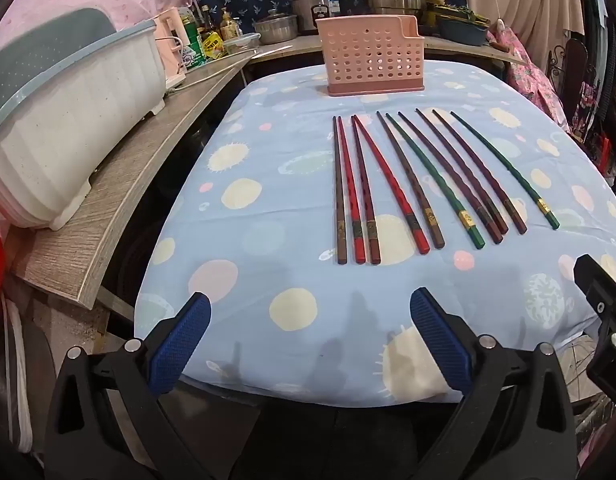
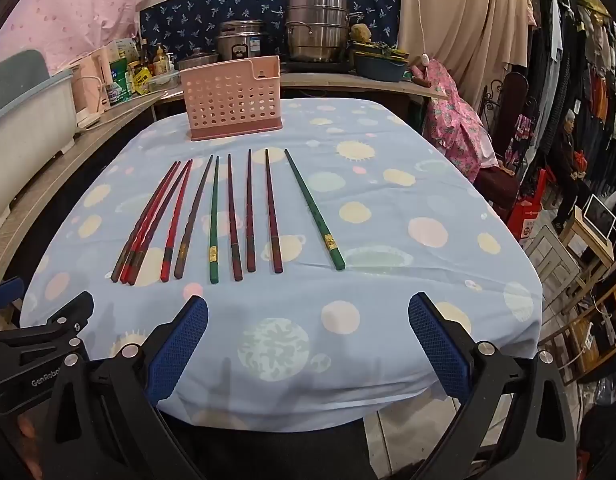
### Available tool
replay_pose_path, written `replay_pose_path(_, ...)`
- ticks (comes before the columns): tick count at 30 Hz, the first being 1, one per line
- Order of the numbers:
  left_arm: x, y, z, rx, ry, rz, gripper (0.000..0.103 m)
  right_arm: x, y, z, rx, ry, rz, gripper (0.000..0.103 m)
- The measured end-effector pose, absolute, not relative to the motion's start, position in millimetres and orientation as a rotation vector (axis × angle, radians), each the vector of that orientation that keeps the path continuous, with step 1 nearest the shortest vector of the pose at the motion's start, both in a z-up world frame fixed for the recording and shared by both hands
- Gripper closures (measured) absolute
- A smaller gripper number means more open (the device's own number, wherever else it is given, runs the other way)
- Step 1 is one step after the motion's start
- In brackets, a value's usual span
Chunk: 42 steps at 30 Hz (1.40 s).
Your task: Organize utensils
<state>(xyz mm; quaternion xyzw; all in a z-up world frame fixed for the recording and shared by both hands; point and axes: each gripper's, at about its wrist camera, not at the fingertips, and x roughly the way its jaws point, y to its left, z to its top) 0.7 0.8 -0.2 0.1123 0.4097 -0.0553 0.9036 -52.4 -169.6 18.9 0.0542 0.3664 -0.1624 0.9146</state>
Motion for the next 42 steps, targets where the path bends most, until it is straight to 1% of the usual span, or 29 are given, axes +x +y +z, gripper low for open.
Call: replay_pose_path(42, 1.6, 6.0, -0.6, 0.223, 0.843, -0.103, 0.008, -54.2, -166.3, 22.2, 0.094, 0.746, -0.345, 0.007)
